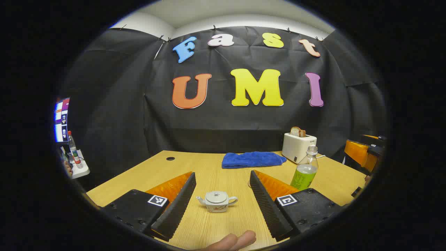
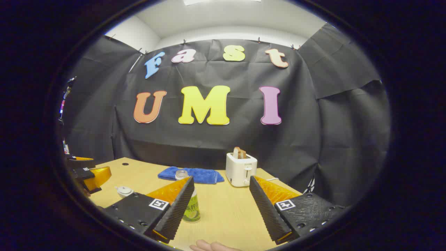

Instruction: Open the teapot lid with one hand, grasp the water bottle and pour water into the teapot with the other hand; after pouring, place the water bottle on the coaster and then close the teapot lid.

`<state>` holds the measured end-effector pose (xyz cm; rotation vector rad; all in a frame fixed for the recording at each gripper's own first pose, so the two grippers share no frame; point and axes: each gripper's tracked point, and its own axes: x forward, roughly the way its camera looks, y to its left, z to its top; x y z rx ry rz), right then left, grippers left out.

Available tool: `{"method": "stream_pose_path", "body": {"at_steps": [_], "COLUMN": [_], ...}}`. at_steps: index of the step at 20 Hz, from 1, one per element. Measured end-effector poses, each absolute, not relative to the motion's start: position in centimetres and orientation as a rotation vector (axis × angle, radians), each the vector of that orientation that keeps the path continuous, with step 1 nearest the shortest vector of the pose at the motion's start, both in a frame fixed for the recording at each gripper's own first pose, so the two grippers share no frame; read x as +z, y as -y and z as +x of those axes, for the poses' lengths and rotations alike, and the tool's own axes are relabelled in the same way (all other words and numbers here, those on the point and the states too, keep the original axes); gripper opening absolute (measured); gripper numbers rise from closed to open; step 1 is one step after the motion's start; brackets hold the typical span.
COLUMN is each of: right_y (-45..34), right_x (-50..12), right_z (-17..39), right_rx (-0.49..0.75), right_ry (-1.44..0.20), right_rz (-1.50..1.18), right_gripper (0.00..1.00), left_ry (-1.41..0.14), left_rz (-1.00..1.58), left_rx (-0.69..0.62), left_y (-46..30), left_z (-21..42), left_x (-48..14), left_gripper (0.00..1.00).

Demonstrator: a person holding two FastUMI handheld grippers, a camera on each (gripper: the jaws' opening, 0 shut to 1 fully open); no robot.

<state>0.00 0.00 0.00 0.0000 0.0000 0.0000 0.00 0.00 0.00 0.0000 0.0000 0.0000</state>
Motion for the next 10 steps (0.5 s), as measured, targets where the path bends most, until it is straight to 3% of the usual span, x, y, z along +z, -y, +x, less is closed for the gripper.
{"method": "stream_pose_path", "body": {"at_steps": [10], "right_y": [0.6], "right_x": [-0.9], "right_z": [-1.9], "right_rx": [0.049], "right_ry": [-0.018], "right_rz": [0.004], "right_gripper": [0.95], "left_ry": [0.009], "left_rz": [-0.057], "left_rx": [0.046], "left_y": [-2.4], "left_z": [-0.5], "left_x": [0.2], "left_gripper": [0.98]}}
